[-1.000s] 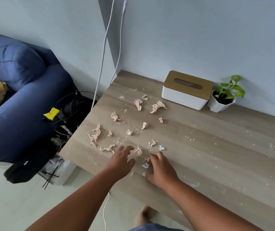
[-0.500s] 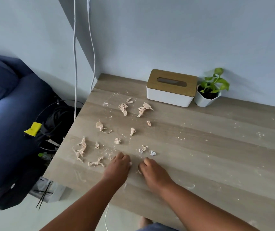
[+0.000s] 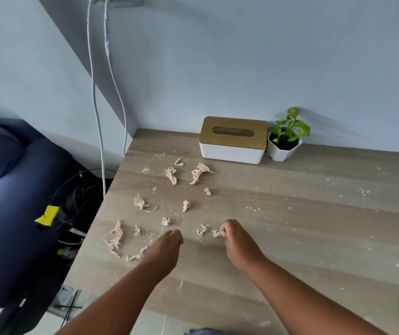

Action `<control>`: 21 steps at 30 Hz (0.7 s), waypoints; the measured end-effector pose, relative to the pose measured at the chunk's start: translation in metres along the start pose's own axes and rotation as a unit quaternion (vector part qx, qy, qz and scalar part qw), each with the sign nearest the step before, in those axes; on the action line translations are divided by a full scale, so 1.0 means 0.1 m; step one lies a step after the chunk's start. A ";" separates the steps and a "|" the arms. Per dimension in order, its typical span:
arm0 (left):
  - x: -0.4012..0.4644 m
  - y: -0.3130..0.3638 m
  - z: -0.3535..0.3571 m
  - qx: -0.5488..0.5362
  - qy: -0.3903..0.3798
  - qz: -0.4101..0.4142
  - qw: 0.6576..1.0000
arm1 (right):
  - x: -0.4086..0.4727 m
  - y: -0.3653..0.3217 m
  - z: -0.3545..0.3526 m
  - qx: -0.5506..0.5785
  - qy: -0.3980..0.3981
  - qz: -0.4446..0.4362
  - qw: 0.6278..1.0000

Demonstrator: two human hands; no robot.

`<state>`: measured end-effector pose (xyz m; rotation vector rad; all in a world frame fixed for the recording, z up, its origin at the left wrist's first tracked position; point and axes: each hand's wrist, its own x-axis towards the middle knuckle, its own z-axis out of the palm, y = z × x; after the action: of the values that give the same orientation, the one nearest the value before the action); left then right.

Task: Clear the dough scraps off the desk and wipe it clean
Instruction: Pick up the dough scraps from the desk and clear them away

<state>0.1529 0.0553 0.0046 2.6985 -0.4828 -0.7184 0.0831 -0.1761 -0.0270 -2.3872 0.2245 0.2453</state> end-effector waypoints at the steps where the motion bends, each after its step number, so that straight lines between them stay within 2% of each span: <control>1: 0.01 0.04 -0.01 -0.001 -0.001 0.000 1.000 | 0.00 0.03 -0.02 0.005 0.004 0.009 1.000; 8: 0.03 0.23 0.00 0.013 -0.037 0.061 0.997 | -0.07 0.11 0.06 0.015 0.007 0.036 0.999; 17: 0.46 0.20 0.06 0.041 0.009 0.132 0.990 | -0.21 0.05 -0.09 0.011 0.028 0.091 0.995; 21: 0.66 0.22 0.08 0.080 -0.015 0.155 0.985 | -0.17 -0.01 -0.06 -0.007 0.041 0.109 0.993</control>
<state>0.1979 0.0079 -0.0215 2.6678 -0.9798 -0.6571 0.0672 -0.1783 -0.0177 -2.3900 0.5248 0.2504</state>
